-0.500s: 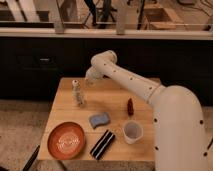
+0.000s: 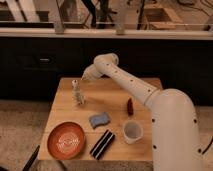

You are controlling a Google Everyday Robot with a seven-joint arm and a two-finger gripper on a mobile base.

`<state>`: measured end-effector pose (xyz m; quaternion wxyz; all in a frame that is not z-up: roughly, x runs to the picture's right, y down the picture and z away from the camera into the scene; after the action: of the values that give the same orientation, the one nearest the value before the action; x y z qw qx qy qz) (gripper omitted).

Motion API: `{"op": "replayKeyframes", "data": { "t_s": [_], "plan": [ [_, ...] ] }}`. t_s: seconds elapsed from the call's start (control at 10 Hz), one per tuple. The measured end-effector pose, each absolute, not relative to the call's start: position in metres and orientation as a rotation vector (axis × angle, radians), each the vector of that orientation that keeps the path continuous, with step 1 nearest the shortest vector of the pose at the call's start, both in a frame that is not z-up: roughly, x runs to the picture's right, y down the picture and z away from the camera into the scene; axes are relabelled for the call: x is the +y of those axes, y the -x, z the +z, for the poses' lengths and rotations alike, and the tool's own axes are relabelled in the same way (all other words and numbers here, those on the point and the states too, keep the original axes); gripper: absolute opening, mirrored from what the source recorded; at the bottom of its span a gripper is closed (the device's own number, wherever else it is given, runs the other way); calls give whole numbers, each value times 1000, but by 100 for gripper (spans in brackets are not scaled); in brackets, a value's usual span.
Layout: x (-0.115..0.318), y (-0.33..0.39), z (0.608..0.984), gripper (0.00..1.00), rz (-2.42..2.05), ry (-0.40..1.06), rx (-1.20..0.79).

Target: Knock the bottle over

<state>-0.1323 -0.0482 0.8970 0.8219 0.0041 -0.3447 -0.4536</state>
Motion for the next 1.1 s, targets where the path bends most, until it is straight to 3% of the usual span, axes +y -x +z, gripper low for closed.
{"op": "replayKeyframes", "data": {
  "t_s": [0.6,1.1],
  "plan": [
    [-51,207,897,4,-1074,-13,-897],
    [-12,193,854,4,-1109,21,-939]
  ]
}}
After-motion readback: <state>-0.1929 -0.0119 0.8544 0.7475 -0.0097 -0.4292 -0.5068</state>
